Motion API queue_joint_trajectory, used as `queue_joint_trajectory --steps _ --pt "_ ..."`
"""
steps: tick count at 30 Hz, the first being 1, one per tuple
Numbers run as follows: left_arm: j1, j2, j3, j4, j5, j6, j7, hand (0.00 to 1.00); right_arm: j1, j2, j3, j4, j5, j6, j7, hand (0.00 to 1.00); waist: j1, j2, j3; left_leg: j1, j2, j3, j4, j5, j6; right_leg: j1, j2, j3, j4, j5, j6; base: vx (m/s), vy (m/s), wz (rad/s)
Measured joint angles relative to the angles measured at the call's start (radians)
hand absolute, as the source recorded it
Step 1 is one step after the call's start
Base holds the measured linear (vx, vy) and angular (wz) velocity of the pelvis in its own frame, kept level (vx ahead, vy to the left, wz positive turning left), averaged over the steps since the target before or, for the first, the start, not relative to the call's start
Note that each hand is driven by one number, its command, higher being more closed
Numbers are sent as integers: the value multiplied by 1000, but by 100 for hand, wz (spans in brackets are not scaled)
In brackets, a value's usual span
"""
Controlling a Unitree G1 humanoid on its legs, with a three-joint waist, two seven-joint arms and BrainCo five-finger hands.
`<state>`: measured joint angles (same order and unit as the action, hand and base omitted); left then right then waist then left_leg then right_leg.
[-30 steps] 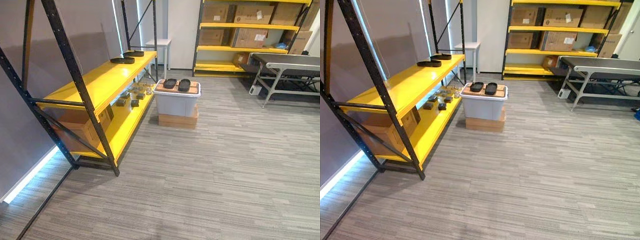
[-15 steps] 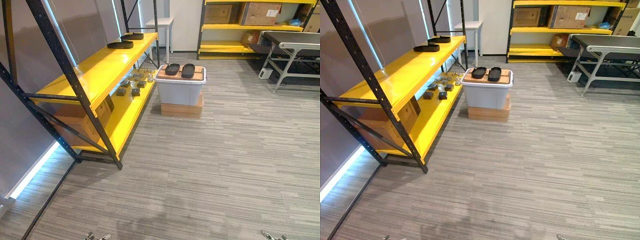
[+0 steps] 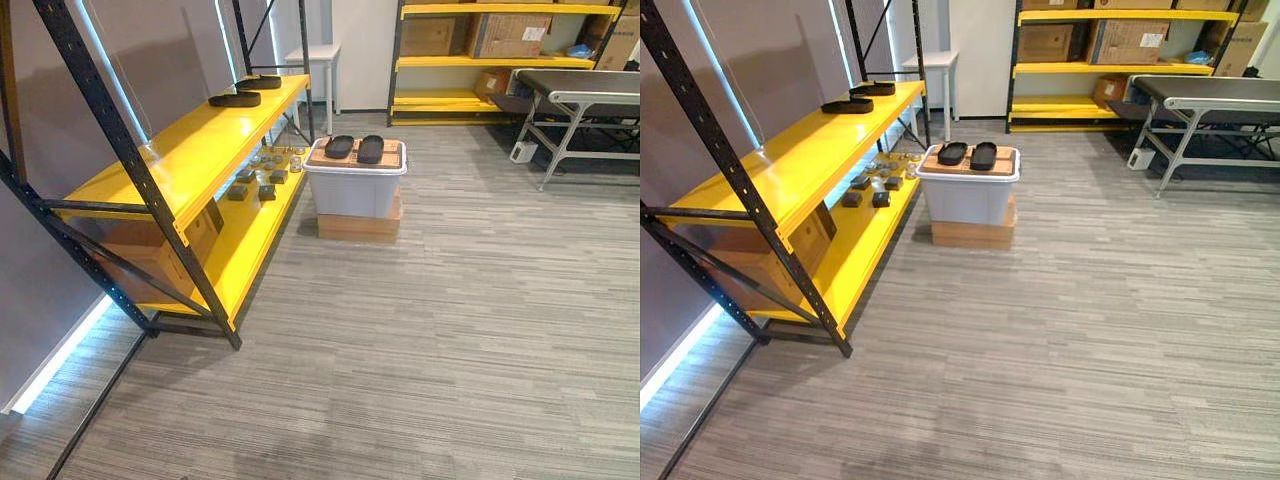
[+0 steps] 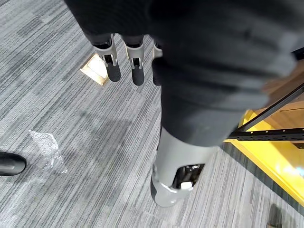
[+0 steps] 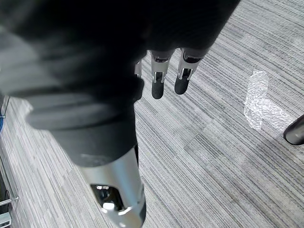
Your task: Walk over and take plastic housings, then place them on the shelf
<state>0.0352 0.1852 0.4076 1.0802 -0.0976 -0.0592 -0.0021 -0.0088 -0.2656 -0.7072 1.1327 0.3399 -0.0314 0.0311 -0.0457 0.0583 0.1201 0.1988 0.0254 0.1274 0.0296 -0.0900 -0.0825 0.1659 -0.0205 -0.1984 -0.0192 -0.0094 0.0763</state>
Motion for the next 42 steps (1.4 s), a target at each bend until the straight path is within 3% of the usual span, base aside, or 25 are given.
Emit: queue_joint_trajectory --steps 5,7,9,12,15,16,18,19,20,22,23,24,25,26,28,31,32,33,35,36,37,39,40,41,42 --pt "23 4 -2 0 -42 0 -30 0 -37 -6 29 -1 -16 1 8 0 3 1 2 -37 0 15 24 -22 22 -43 1 31 12 -4 -9 -60 -1 -16" --pt "12 5 -13 -4 -68 -1 -34 0 -45 -13 44 -1 -37 1 8 0 7 4 10 -78 1 14 69 -64 46 -90 -4 30 70 -41 -40 -66 23 -2" --pt "5 10 -55 -13 -78 -4 -44 0 -62 -13 52 -8 -59 1 9 0 11 18 53 -44 -3 16 69 -122 85 -213 -39 31 399 -169 1 -64 93 -2" --pt "26 31 -108 -12 -77 0 -43 0 -57 -4 119 -10 -76 3 11 0 11 4 80 -1 -35 30 62 -153 113 -427 -113 24 803 -218 4 -23 100 -15" --pt "6 50 -119 -10 -77 4 -42 0 -54 11 141 -9 -76 4 12 0 -15 11 102 18 -14 18 53 -172 120 -510 -83 5 703 -228 4 178 -40 11" --pt "-28 57 -119 -7 -76 3 -41 0 -49 23 140 -9 -76 4 12 0 -39 18 119 23 12 -10 47 -178 111 -528 -54 -9 562 -208 -17 346 -186 71" --pt "-93 62 -117 1 -76 0 -38 0 -24 40 138 -9 -76 4 11 0 -65 14 141 50 44 -58 20 -193 86 -546 -35 -2 340 -125 -38 336 -212 85" --pt "-120 57 -117 1 -74 -3 -38 0 -2 45 134 -9 -80 5 11 0 -79 15 146 75 70 -85 0 -207 64 -557 -33 -4 290 -13 -38 489 -314 77" --pt "-118 49 -108 0 -71 -7 -39 0 23 52 118 -10 -88 6 12 0 -89 26 134 95 102 -98 -2 -210 49 -563 -3 -5 352 30 -71 552 -334 59" --pt "-112 19 -33 -7 -59 -8 -41 0 35 73 66 -25 -115 7 12 0 -77 21 132 49 130 -89 189 -205 32 -555 14 -9 443 -50 -139 704 -384 9" --pt "-95 -6 20 -17 -54 -5 -40 0 49 89 59 -44 -122 8 13 0 -72 21 133 -33 159 -82 445 -160 -15 -493 36 -9 441 -96 -164 682 -326 -3" --pt "-80 -19 45 -35 -55 -5 -40 0 61 102 61 -63 -123 8 13 0 -70 21 133 -91 178 -90 604 -102 -18 -450 50 -9 426 -113 -174 683 -282 -12" --pt "-49 -34 72 -69 -55 -6 -40 0 73 130 63 -91 -123 8 13 0 -53 22 133 -190 214 -107 895 -60 -32 -353 88 -3 378 -131 -196 670 -251 -27" --pt "-31 -41 79 -86 -56 -2 -44 0 86 148 85 -106 -123 8 13 0 -32 20 133 -274 240 -105 1096 -55 -43 -242 119 13 312 -137 -205 783 -275 -36" --pt "-8 -63 78 -109 -57 0 -42 0 88 163 102 -126 -123 9 11 0 3 8 135 -393 242 -67 1226 -60 -38 -107 133 59 215 -139 -209 731 -195 -54" --pt "32 -94 79 -120 -75 1 -44 0 65 169 121 -145 -123 9 10 0 42 6 130 -564 226 13 1132 -83 -7 20 130 136 95 -147 -219 459 -52 -64" --pt "50 -103 77 -113 -76 2 -45 0 49 172 119 -143 -123 10 9 0 62 -4 131 -607 194 36 968 -106 -1 61 115 168 65 -161 -214 801 39 -85" --pt "69 -115 76 -96 -76 7 -47 0 42 169 117 -143 -123 10 9 0 75 -28 124 -619 116 37 634 -98 11 104 77 195 43 -194 -200 697 81 -74" --pt "90 -127 76 -95 -76 8 -47 0 37 165 95 -143 -123 9 10 0 84 -32 117 -616 73 33 370 -49 34 146 58 217 21 -218 -186 638 134 -50" --pt "106 -134 76 -76 -76 11 -43 0 55 169 73 -127 -123 8 -3 0 113 -48 85 -610 33 31 328 102 103 181 28 242 17 -232 -175 707 160 -38" --pt "110 -135 76 -77 -76 11 -42 0 60 171 77 -127 -123 8 -3 0 114 -52 76 -609 23 29 324 113 122 180 21 241 29 -232 -175 734 161 -14" --pt "89 -138 78 -50 -77 9 -41 0 64 180 68 -85 -135 8 -2 0 102 -84 50 -563 -41 -19 322 171 220 93 -13 251 301 -247 -114 778 151 35" --pt "88 -131 78 -36 -78 9 -38 0 64 192 56 -65 -146 8 -2 0 97 -104 55 -514 -58 -20 321 146 229 69 -24 244 432 -217 -66 900 158 35" --pt "99 -123 78 -35 -79 10 -36 0 68 211 50 -50 -157 9 -1 0 92 -125 54 -431 -79 -29 315 92 231 11 -26 236 649 -86 66 584 82 33" --pt "99 -122 78 -38 -82 11 -35 0 83 222 52 -50 -165 9 2 0 87 -130 52 -388 -81 -49 305 69 230 -26 -25 229 750 31 120 734 24 42"
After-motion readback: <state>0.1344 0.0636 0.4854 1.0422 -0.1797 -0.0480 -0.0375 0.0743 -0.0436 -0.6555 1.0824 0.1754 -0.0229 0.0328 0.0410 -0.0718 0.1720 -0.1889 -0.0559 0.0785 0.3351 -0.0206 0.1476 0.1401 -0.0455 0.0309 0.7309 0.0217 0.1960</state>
